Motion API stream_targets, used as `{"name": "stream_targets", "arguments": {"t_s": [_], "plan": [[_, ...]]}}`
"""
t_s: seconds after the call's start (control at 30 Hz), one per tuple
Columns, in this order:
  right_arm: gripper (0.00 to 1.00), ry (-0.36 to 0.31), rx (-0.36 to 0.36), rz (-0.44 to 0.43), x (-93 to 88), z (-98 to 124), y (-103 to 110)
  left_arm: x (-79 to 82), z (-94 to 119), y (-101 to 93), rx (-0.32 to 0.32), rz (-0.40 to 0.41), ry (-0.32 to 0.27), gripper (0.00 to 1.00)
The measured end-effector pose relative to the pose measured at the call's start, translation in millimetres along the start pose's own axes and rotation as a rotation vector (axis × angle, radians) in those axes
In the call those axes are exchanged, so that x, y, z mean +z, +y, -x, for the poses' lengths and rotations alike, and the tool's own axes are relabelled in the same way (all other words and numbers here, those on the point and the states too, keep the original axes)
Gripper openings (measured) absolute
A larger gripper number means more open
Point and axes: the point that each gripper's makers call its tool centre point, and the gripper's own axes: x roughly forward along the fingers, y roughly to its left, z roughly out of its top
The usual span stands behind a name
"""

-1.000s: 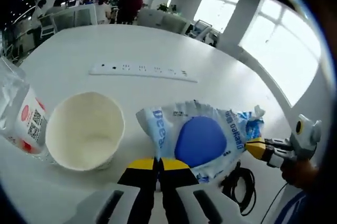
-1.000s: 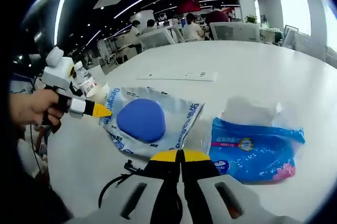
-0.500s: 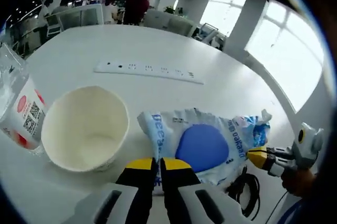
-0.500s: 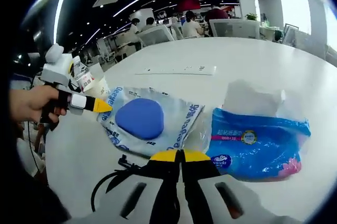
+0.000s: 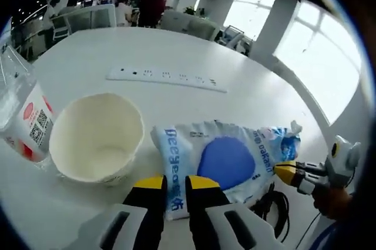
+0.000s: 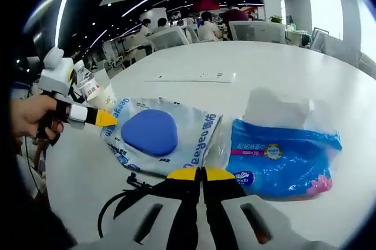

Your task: Arrange the tabletop items into an orderly group along one side of the table until the central work area is clear of visible clutter.

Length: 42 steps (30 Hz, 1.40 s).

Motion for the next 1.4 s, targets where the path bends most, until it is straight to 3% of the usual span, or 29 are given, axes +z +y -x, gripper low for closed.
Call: {"name": "stream_targets", "arguments": {"t_s": [0.2, 0.4, 0.73, 1.03, 1.2, 1.4], "plan": [[0.00, 0.004, -0.020, -0.004, 0.5, 2, 1, -1.2, 6, -3.5, -0.009, 0.033, -0.016, 0.16], [0.00, 0.010, -0.046, -0.006, -2.2, 3, 1, -1.8, 16, -3.6, -0.003, -0.014, -0.032, 0.16], [0.00, 0.016, -0.039, -0.058, -3.6, 5, 1, -7.9, 25, -1.8, -0.003, -0.024, -0.062, 0.18], [0.00, -0.012, 0.004, 0.013, 1.3, 13, 10, -4.0, 37, -15.8, -0.047, -0.071, -0.113, 0.22], [0.11, -0.027, 0.018, 0.059, 7.0, 19, 13, -7.0, 41, -22.7, -0.066, -0.113, -0.111, 0.25], [0.23, -0.031, 0.020, 0.053, 9.5, 32, 14, -15.7, 47, -35.8, -0.096, -0.141, -0.096, 0.27]]}}
